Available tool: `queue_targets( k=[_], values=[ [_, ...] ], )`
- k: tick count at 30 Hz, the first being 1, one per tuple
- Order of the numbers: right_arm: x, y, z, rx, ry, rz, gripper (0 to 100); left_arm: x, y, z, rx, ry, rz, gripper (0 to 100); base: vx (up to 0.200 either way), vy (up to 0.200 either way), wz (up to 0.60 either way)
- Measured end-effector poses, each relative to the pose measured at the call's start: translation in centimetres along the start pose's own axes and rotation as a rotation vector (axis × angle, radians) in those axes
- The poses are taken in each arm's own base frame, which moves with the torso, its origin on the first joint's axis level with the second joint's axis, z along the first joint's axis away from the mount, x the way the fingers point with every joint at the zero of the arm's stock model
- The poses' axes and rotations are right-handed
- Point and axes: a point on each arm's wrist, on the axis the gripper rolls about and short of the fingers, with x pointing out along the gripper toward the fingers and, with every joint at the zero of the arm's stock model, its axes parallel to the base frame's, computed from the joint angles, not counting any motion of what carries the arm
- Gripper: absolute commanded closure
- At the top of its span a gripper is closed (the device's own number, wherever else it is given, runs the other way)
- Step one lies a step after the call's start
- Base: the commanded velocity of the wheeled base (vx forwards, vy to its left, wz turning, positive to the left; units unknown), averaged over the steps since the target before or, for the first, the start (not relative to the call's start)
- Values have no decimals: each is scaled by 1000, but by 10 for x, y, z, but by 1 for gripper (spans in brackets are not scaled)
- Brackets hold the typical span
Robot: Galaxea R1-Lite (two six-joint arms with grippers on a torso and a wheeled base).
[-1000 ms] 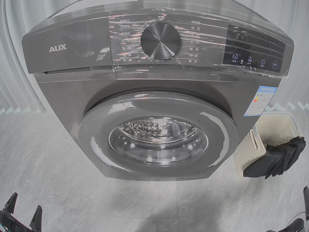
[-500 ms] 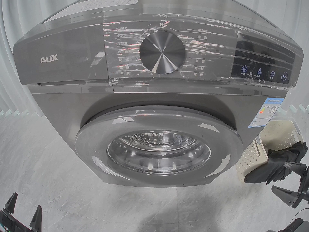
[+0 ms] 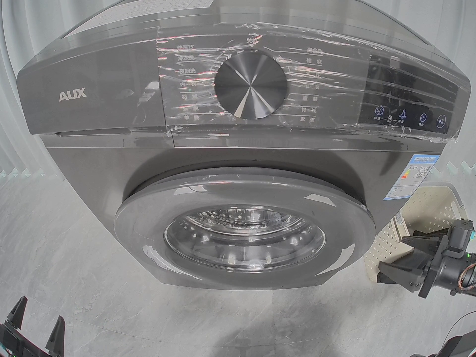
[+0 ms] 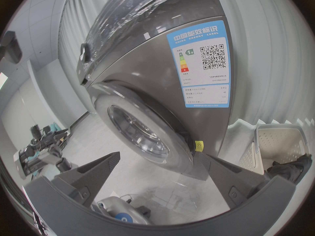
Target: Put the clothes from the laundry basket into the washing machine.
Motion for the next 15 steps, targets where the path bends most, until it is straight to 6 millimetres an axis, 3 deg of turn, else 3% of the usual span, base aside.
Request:
queue_targets(
  k=[15],
  values=[
    [51,-1,4,33,-32,-39,0,0,0,0,-1,0,0,0,0,0,0]
  ],
)
